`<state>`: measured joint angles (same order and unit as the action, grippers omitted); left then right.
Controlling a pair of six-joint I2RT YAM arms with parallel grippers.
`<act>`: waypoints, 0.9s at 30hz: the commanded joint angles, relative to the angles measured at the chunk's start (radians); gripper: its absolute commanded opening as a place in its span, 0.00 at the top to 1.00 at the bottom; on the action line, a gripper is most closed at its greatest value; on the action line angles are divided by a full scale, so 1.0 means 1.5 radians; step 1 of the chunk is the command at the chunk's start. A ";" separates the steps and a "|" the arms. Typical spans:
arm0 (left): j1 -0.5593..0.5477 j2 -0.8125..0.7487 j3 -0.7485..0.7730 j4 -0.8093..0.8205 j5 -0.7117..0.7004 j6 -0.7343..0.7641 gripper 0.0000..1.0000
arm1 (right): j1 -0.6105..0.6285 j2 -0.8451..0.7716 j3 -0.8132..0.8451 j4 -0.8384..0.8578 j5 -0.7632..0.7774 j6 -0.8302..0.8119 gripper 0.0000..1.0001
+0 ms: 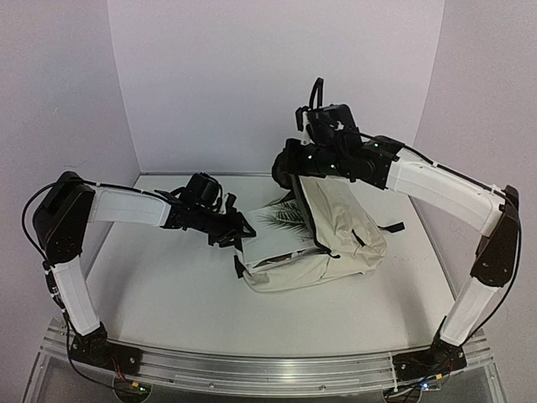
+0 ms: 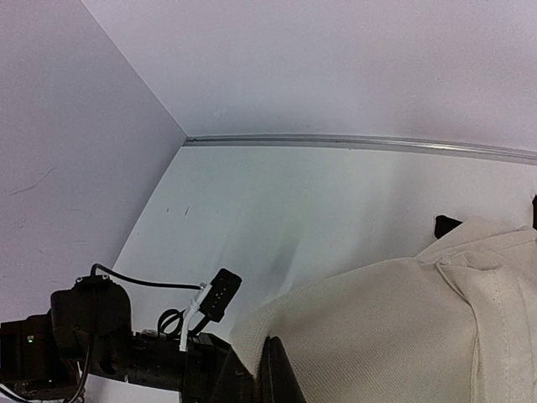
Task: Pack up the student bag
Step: Place the book in the student bag.
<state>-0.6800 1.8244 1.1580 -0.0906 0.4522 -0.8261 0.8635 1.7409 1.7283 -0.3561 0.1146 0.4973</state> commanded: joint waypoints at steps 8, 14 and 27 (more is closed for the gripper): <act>-0.028 -0.018 0.061 0.178 0.022 -0.043 0.65 | 0.021 -0.003 0.107 0.186 -0.069 -0.031 1.00; -0.033 0.010 0.084 0.233 0.037 -0.070 0.66 | 0.036 0.028 0.141 0.192 -0.092 -0.031 1.00; -0.054 0.061 0.121 0.294 0.044 -0.095 0.67 | 0.039 0.034 0.128 0.196 -0.060 -0.035 1.00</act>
<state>-0.7502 1.8679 1.2964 0.2512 0.4759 -0.9440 0.8803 1.8473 1.8515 -0.3504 0.0834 0.4534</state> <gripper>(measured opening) 0.332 0.014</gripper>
